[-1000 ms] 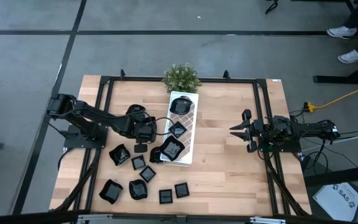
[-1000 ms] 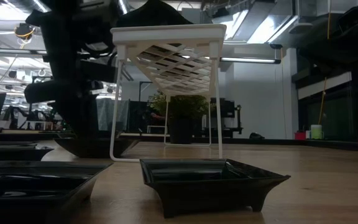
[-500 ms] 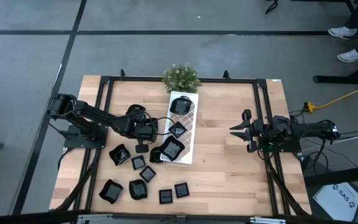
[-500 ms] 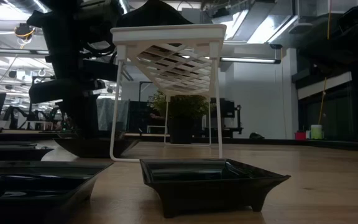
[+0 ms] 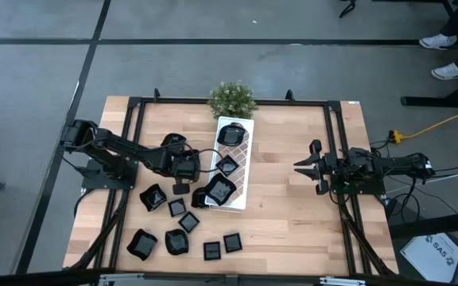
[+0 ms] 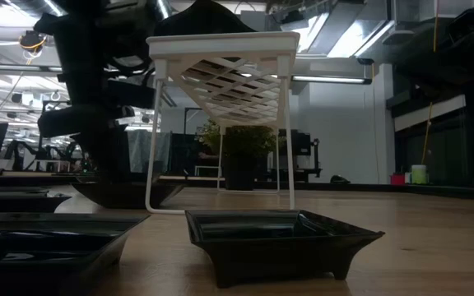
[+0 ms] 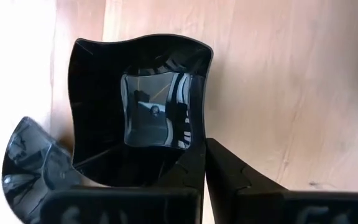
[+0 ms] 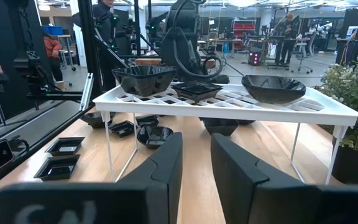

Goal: Pick & Place Mini shaped plates
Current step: Stack the top distorted square plate on top of the distorted square plate on the shelf

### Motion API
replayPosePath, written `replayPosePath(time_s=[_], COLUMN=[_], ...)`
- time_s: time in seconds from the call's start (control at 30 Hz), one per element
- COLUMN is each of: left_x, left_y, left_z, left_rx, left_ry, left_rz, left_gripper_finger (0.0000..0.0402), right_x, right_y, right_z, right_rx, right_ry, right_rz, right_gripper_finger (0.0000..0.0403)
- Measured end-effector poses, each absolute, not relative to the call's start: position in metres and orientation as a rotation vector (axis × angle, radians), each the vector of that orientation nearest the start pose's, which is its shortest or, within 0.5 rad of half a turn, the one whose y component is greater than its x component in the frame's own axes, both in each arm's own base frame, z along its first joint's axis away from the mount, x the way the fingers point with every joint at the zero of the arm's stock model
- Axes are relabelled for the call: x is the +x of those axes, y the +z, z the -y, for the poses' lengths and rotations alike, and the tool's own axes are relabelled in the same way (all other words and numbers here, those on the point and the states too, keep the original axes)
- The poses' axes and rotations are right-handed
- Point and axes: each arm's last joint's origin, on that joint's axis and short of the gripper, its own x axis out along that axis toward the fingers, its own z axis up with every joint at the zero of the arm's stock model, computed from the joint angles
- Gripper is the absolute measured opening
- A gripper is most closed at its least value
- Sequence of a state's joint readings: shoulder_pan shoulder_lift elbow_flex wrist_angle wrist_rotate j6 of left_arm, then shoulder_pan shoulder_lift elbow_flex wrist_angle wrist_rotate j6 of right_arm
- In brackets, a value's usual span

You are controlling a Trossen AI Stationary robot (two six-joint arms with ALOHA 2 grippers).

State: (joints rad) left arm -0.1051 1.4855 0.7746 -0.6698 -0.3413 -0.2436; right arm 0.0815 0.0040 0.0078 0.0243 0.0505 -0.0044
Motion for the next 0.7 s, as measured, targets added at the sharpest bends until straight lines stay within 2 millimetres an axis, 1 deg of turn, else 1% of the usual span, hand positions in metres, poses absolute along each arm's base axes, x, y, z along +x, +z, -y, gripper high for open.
replayPosePath(time_s=[0.1,0.23,0.53,0.7], left_x=[0.236,0.230,0.210,0.197], left_y=[0.163,0.175,0.217,0.237], left_z=[0.015,0.014,0.010,0.013], left_rx=[0.092,0.071,0.020,0.022], left_ry=[0.370,0.398,0.456,0.472], left_rz=[-1.315,-1.268,-1.061,-0.941], left_gripper_finger=[0.0002,0.0002,0.0002,0.0002], right_x=[0.097,0.097,0.097,0.097], right_y=[0.168,0.168,0.168,0.168], right_z=[-0.007,-0.006,-0.007,-0.007], right_rx=[-0.003,-0.003,-0.003,-0.003], right_ry=[0.031,0.031,0.031,0.031], right_rz=[0.028,0.028,0.028,0.028], right_gripper_finger=[0.0085,0.0085,0.0085,0.0085])
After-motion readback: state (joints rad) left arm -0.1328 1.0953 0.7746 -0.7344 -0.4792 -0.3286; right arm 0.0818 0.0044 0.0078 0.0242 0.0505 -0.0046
